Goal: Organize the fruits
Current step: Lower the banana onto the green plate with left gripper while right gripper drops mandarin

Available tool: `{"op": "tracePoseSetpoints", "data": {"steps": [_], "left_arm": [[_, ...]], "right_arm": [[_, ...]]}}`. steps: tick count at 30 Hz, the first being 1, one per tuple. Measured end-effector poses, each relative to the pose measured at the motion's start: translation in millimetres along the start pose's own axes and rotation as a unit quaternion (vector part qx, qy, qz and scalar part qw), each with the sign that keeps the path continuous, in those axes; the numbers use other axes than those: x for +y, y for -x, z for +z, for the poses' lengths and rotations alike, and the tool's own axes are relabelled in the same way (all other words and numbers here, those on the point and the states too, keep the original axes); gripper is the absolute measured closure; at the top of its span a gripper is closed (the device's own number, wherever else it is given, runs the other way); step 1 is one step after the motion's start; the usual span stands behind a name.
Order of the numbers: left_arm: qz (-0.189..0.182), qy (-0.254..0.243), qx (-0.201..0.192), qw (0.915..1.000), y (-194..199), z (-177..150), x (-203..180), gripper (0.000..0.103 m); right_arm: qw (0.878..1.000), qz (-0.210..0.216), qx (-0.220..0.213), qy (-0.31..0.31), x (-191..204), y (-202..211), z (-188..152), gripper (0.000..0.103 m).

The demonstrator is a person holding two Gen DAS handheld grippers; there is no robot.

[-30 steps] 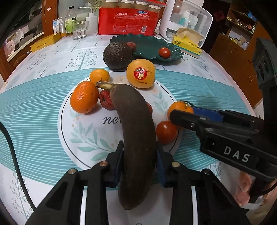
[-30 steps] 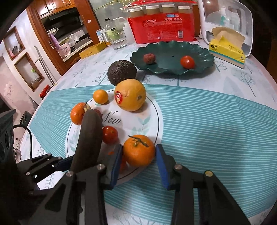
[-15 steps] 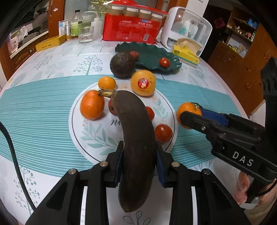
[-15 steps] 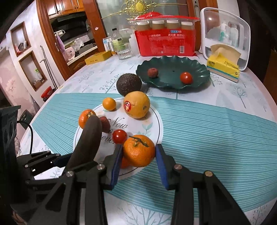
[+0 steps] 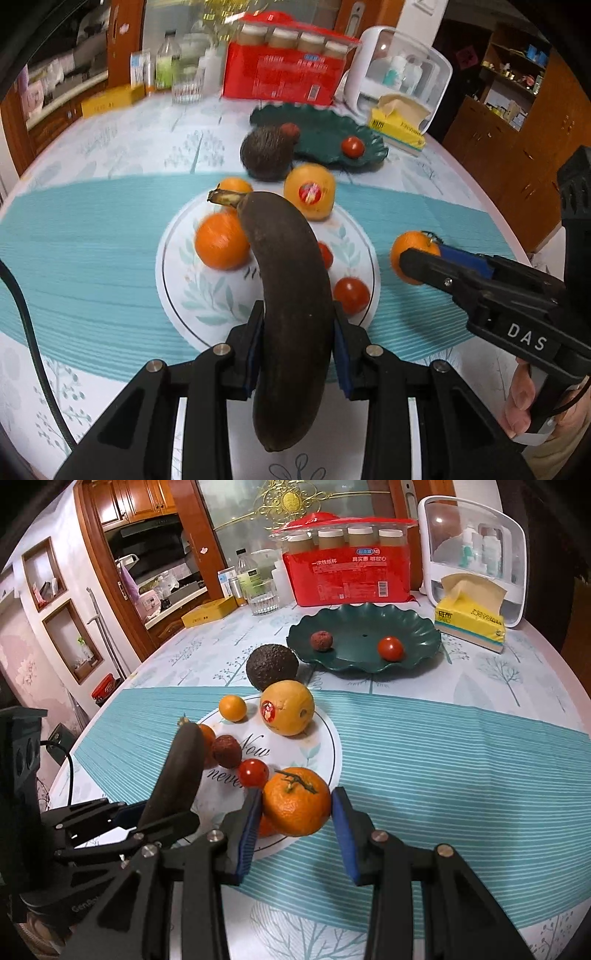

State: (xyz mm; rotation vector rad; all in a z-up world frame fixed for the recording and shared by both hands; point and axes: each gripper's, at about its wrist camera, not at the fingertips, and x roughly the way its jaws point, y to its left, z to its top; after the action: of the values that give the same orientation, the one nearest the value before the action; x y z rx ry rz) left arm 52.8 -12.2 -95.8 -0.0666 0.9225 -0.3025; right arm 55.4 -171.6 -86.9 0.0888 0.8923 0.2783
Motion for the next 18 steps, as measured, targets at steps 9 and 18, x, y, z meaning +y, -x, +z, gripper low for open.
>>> {"op": "tracePoseSetpoints", "data": {"steps": [9, 18], "left_arm": [[0.009, -0.037, -0.045, 0.9982, 23.9, 14.6, -14.6, 0.072], [0.003, -0.083, -0.079, 0.9934, 59.6, 112.6, -35.6, 0.072]], "right_arm": [[1.0, 0.002, -0.022, -0.004, -2.7, 12.4, 9.8, 0.065], [0.999, -0.016, -0.05, 0.008, -12.9, 45.3, 73.4, 0.065]]}}
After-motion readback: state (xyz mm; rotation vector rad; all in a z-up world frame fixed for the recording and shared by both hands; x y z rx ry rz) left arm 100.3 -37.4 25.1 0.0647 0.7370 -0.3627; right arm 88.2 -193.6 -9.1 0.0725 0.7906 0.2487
